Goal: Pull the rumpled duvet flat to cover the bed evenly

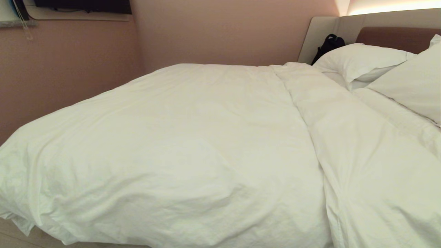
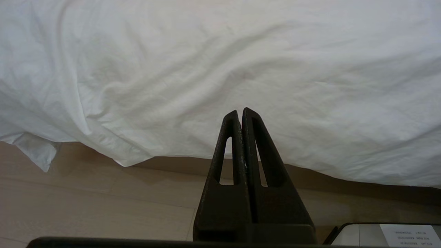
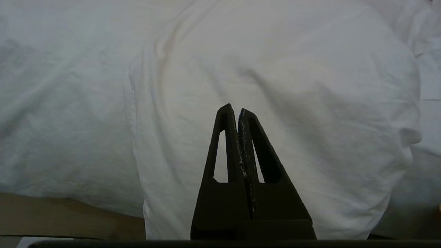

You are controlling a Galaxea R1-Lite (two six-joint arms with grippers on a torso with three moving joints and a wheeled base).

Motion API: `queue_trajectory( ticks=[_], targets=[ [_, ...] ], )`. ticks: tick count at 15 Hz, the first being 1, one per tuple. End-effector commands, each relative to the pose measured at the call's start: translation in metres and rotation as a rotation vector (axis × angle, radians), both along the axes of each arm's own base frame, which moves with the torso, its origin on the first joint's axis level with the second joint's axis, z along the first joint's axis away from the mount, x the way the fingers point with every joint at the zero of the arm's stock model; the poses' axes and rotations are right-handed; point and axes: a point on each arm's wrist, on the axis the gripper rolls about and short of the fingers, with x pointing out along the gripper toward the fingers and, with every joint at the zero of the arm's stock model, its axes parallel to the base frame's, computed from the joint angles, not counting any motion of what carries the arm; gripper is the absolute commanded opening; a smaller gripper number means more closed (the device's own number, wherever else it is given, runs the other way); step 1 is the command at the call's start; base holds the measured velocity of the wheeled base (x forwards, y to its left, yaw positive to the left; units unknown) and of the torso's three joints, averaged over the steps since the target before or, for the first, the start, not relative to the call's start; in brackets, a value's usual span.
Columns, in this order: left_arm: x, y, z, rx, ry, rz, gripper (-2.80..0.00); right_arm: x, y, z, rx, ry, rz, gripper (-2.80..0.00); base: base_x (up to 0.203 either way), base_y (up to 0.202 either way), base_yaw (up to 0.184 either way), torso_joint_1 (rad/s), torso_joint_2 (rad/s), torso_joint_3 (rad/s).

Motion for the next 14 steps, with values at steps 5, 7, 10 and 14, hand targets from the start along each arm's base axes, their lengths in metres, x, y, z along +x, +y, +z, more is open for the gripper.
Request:
queue_trajectory(
  ticks=[5,7,10,14],
  targets=[
    [0.0000,0.0000,-0.0001,0.001,0.000,0.000,-2.80,0.0003,-0.0001,-0.0035,0.019,0.028,-0.003,-2.80,0.000,0.000,0.000,0.000,0.00,0.000],
    [0.0000,0.0000,-0.0001,0.001,0.000,0.000,-2.80,0.0003,-0.0001,-0.0035,0.025,0.028,-0.004,-2.80,0.000,0.000,0.000,0.000,0.00,0.000],
    [0.0000,0.0000,-0.0001,0.001,0.000,0.000,-2.80,0.0003,-0.0002,-0.0035,0.053,0.028,-0.007,-2.80,0.000,0.000,0.000,0.000,0.00,0.000],
    [0.0000,0.0000,-0.0001,0.001,0.000,0.000,-2.80,0.0003,-0.0002,-0.0035,0.061,0.028,-0.007,-2.80,0.000,0.000,0.000,0.000,0.00,0.000]
  ],
)
